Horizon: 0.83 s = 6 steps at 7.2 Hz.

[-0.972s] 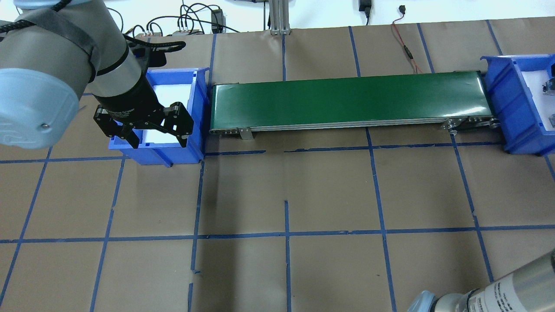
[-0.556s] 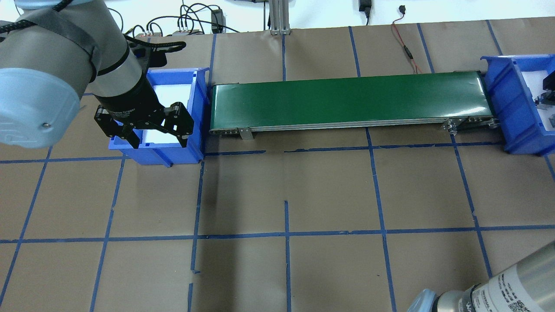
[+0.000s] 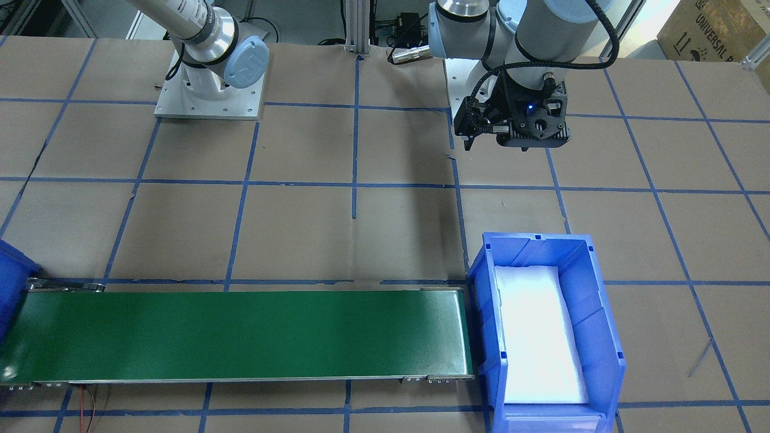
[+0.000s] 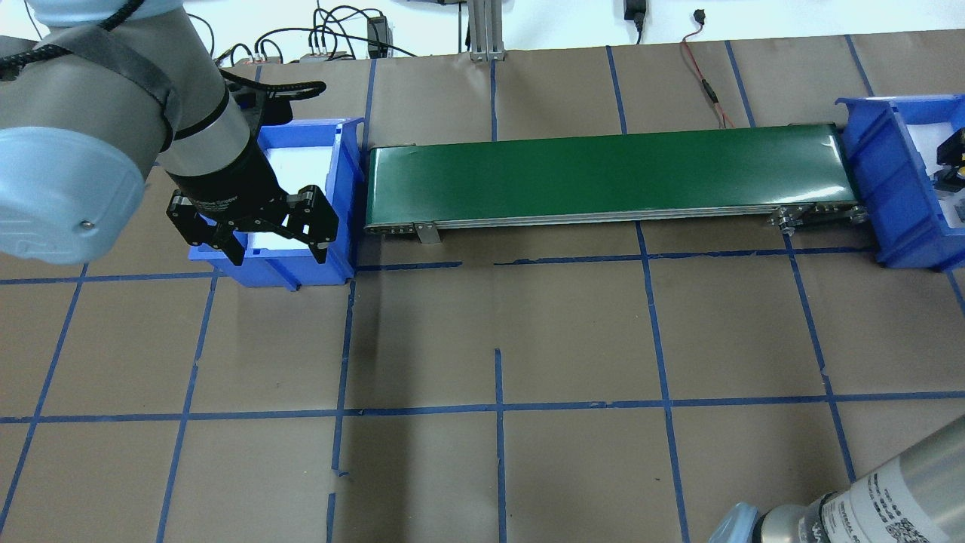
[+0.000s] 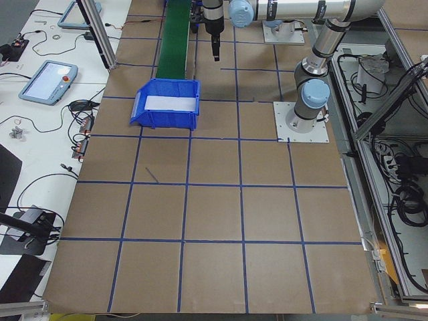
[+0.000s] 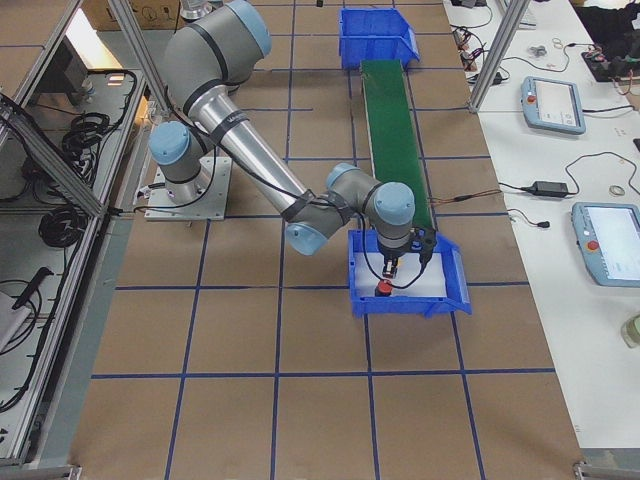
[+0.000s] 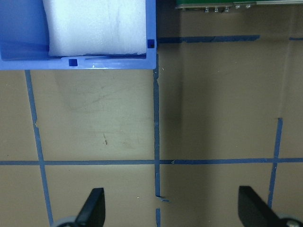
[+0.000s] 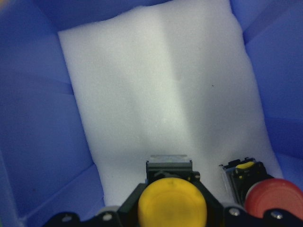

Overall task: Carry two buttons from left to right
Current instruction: 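Lower the yellow button beside the red button and open the right gripper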

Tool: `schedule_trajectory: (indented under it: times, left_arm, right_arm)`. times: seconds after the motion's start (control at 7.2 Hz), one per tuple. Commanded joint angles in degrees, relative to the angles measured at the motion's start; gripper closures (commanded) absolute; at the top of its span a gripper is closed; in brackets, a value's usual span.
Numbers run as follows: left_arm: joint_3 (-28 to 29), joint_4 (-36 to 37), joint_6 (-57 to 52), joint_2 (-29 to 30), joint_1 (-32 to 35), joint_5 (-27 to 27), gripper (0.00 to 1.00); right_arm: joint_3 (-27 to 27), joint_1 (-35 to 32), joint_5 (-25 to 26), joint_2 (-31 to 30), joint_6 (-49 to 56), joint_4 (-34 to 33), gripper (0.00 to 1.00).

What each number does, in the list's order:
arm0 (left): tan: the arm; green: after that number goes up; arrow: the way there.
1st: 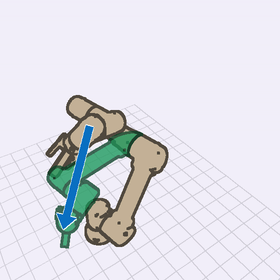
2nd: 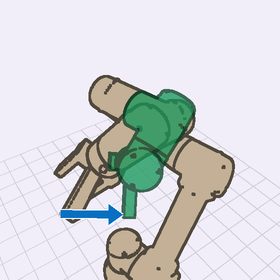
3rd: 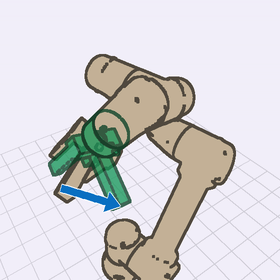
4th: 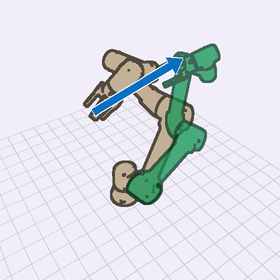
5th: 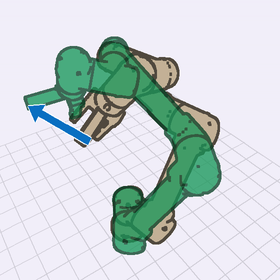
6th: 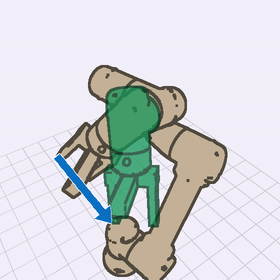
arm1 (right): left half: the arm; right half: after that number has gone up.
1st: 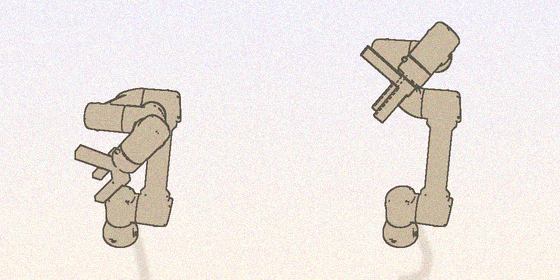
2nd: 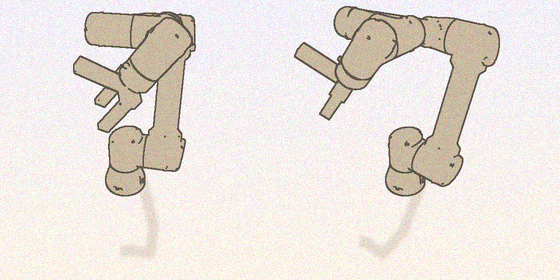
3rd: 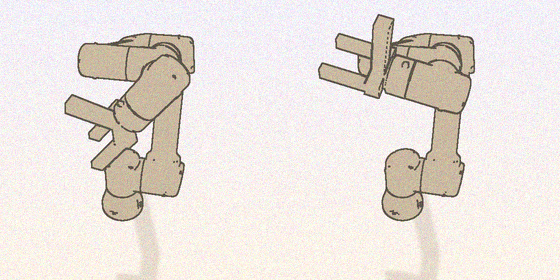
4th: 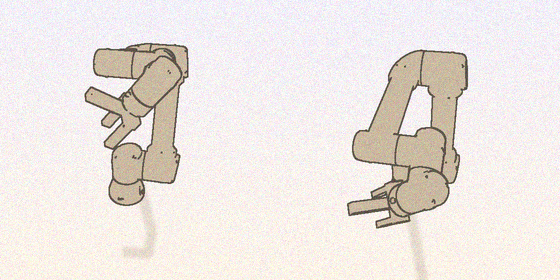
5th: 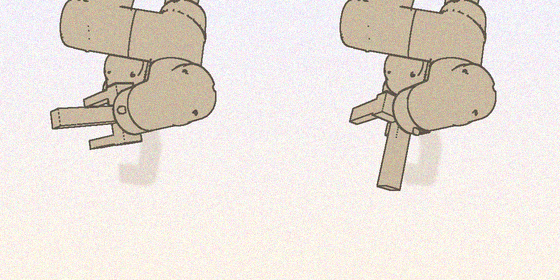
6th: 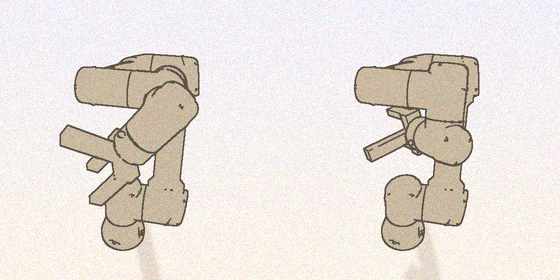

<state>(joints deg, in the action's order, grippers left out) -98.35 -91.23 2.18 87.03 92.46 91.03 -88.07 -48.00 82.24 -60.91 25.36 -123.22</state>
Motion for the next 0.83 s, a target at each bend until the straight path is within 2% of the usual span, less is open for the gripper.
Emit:
schedule_trajectory:
  times: [0.0,0.14,0.28,0.42,0.69]
  left_arm:
    - [0.0,0.0,-0.1,-0.1,0.0,-0.1,0.00]
    - [0.0,0.0,0.0,-0.2,0.0,-0.1,0.00]
    - [0.0,0.0,0.0,-0.2,0.0,-0.1,0.00]
    - [0.1,0.0,-0.1,-0.2,0.0,0.0,0.00]
    - [0.1,0.0,0.0,-0.5,0.0,0.0,0.00]
  right_arm:
    - [-0.5,0.0,0.1,0.2,0.0,0.0,0.71]
    - [-0.8,0.0,-0.2,0.2,0.0,0.0,0.68]
    - [-0.9,0.0,-0.3,0.2,0.2,0.0,0.51]
    - [-0.8,0.0,-0.1,-0.3,0.7,0.0,0.01]
    - [-0.5,0.0,0.6,-2.7,3.0,0.1,0.00]
